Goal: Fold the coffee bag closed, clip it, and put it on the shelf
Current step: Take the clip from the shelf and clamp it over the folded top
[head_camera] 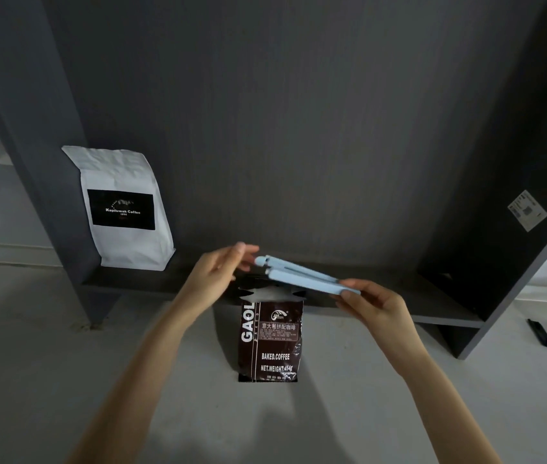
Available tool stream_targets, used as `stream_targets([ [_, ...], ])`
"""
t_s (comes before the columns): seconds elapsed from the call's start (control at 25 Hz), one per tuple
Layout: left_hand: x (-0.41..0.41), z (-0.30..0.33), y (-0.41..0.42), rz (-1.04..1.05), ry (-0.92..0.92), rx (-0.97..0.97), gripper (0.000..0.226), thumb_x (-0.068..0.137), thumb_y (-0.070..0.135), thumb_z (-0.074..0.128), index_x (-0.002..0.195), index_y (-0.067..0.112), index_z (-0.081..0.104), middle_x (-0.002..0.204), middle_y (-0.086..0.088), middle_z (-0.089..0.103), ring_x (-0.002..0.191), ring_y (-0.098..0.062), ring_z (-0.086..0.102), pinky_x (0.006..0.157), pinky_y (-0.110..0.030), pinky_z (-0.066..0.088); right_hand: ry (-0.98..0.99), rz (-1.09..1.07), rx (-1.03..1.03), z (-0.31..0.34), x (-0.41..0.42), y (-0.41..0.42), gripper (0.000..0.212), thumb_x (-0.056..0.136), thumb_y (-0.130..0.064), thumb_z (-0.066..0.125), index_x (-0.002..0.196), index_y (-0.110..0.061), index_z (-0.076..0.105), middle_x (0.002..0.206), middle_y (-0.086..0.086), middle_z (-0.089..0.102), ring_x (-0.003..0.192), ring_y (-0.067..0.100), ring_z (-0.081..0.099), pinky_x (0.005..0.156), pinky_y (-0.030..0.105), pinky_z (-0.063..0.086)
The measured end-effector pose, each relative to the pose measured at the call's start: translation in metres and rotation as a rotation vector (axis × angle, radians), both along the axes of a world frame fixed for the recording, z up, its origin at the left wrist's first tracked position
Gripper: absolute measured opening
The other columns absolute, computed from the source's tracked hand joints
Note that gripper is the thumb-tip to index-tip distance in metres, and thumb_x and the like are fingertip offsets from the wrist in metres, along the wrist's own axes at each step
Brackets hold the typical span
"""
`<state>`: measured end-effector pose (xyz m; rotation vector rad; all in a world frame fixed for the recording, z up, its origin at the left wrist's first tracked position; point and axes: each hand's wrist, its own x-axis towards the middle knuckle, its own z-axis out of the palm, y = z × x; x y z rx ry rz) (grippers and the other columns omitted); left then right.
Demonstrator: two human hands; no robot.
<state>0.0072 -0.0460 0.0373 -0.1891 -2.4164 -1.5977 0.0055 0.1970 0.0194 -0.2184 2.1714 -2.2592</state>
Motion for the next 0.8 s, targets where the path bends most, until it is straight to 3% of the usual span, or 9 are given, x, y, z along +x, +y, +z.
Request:
stream_targets([
  [0.16, -0.034, -0.014, -0.009, 0.111, -0.151, 0.013, 0.034, 0.092, 0.021, 0.04, 0.124, 0.011, 0.048, 0.128, -0.009, 0.055, 0.116, -0.017, 0.053, 0.097, -0.025, 0.039, -0.037, -0.067, -0.052, -0.002, -0.009, 0.006, 0.015, 0.083, 0.0, 0.055, 0.089, -0.009, 0.065, 0.086, 0.005, 0.067, 0.067, 0.002, 0.069, 0.064, 0.007, 0.054],
  [0.24, -0.042, -0.03, -0.008, 0.101, -0.296, 0.077, 0.043, 0.09, 0.026, 0.045, 0.131, 0.011, 0.038, 0.139, -0.01, 0.045, 0.126, -0.02, 0.043, 0.106, -0.03, 0.03, -0.08, -0.087, -0.059, -0.007, -0.011, 0.007, 0.014, 0.083, 0.001, 0.054, 0.093, -0.004, 0.064, 0.086, 0.009, 0.066, 0.066, 0.004, 0.069, 0.064, 0.008, 0.054],
  [0.44, -0.039, -0.061, 0.006, 0.072, -0.418, 0.163, 0.049, 0.09, 0.021, 0.047, 0.134, 0.007, 0.032, 0.144, -0.012, 0.037, 0.132, -0.02, 0.035, 0.107, -0.029, 0.026, -0.148, -0.136, -0.107, -0.02, -0.014, 0.008, 0.02, 0.084, 0.002, 0.052, 0.102, 0.005, 0.06, 0.091, 0.018, 0.064, 0.078, 0.015, 0.064, 0.07, 0.011, 0.053],
  [0.56, -0.03, -0.075, 0.009, 0.075, -0.406, 0.227, 0.038, 0.089, 0.017, 0.049, 0.125, 0.006, 0.044, 0.132, -0.002, 0.046, 0.127, -0.018, 0.04, 0.107, -0.032, 0.029, -0.153, -0.157, -0.072, -0.023, -0.014, 0.009, 0.019, 0.084, 0.001, 0.053, 0.101, 0.002, 0.062, 0.092, 0.016, 0.064, 0.079, 0.014, 0.063, 0.07, 0.009, 0.052],
  [0.68, -0.017, -0.083, 0.012, 0.062, -0.364, 0.327, 0.022, 0.086, 0.012, 0.053, 0.108, 0.01, 0.056, 0.116, -0.009, 0.061, 0.108, -0.019, 0.057, 0.092, -0.027, 0.043, -0.137, -0.182, 0.036, -0.026, -0.013, 0.008, 0.016, 0.084, -0.003, 0.055, 0.097, -0.005, 0.064, 0.089, 0.014, 0.064, 0.077, 0.014, 0.062, 0.07, 0.014, 0.054],
  [0.8, -0.002, -0.086, 0.017, 0.048, -0.332, 0.396, 0.016, 0.086, 0.011, 0.052, 0.1, 0.014, 0.058, 0.103, -0.002, 0.064, 0.092, -0.007, 0.059, 0.076, -0.017, 0.044, -0.127, -0.182, 0.145, -0.031, -0.013, 0.005, 0.016, 0.082, -0.005, 0.058, 0.096, -0.007, 0.065, 0.089, 0.015, 0.064, 0.077, 0.017, 0.061, 0.077, 0.024, 0.049],
])
